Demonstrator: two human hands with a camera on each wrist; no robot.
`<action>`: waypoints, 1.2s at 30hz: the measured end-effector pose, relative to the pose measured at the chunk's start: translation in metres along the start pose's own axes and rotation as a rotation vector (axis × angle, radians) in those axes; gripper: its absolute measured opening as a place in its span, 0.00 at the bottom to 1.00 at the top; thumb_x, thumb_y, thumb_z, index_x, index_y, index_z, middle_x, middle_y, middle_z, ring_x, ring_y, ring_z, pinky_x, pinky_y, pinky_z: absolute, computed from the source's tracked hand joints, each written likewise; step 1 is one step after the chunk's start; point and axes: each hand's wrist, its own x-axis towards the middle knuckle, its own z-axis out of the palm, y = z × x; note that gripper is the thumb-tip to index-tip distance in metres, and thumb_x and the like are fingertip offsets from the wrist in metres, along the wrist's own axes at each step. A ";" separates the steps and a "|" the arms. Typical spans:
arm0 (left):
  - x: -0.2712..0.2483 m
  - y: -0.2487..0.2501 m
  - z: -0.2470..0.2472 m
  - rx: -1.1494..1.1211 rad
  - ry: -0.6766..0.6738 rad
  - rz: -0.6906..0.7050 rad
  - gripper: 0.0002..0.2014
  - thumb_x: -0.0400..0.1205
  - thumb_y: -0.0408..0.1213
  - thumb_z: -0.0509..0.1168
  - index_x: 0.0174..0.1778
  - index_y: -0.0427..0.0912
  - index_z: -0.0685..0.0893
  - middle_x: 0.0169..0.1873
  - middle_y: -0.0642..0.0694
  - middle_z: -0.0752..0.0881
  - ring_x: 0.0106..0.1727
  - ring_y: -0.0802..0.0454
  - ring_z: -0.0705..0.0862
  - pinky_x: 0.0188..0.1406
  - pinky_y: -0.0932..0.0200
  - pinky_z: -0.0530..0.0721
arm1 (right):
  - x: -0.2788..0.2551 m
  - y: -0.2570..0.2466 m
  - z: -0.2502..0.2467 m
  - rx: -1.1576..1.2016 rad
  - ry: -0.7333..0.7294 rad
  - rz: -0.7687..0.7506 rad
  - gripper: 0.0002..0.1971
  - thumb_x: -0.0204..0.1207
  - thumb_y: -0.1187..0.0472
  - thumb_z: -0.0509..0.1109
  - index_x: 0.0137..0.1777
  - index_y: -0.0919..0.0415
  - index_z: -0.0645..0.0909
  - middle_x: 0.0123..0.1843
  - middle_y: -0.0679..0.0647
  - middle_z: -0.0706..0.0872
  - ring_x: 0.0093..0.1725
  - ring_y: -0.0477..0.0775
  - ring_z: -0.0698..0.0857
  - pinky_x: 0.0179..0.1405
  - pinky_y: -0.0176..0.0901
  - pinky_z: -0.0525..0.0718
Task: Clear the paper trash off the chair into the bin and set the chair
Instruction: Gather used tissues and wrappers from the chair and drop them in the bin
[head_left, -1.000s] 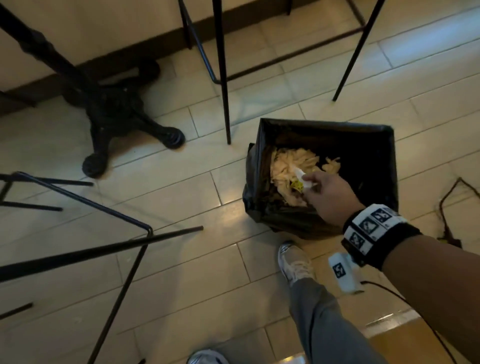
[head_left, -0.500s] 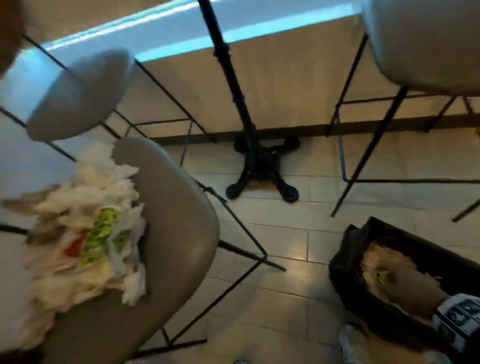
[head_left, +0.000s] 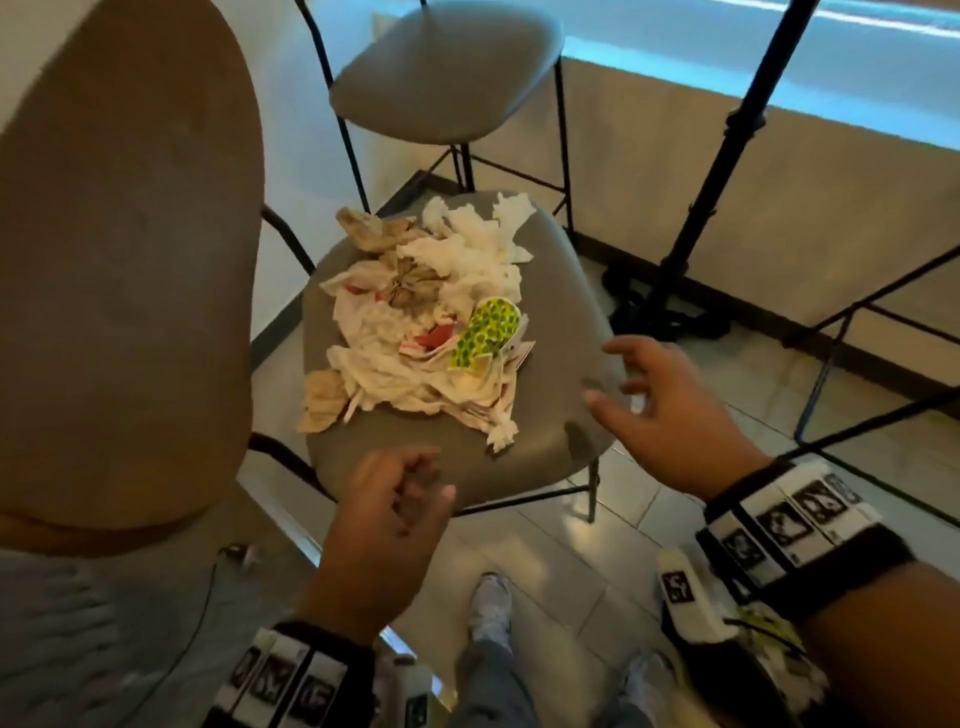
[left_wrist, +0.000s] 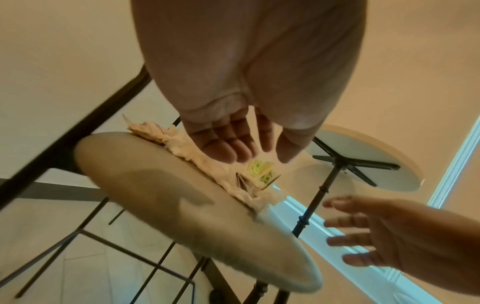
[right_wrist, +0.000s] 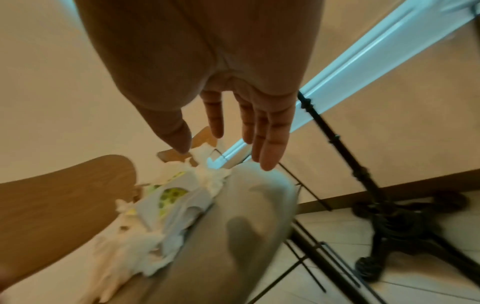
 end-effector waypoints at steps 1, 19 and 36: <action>0.009 -0.001 -0.002 -0.001 0.034 0.027 0.16 0.81 0.42 0.74 0.63 0.59 0.80 0.57 0.61 0.78 0.54 0.64 0.83 0.48 0.63 0.88 | 0.003 -0.016 0.008 -0.014 -0.027 -0.035 0.32 0.77 0.43 0.74 0.79 0.37 0.66 0.78 0.50 0.68 0.65 0.46 0.76 0.60 0.50 0.87; 0.100 -0.045 0.005 0.247 0.139 0.122 0.40 0.76 0.56 0.75 0.84 0.51 0.69 0.87 0.32 0.54 0.87 0.31 0.60 0.79 0.34 0.74 | 0.062 -0.063 0.086 -0.192 -0.060 -0.061 0.37 0.67 0.42 0.80 0.75 0.34 0.67 0.84 0.53 0.55 0.79 0.66 0.70 0.73 0.57 0.79; 0.097 -0.045 0.005 0.047 0.282 0.175 0.11 0.78 0.31 0.72 0.51 0.40 0.77 0.52 0.40 0.77 0.47 0.49 0.78 0.44 0.55 0.84 | 0.064 -0.041 0.064 0.136 0.137 0.086 0.34 0.61 0.54 0.87 0.61 0.32 0.73 0.66 0.45 0.67 0.67 0.53 0.74 0.66 0.53 0.85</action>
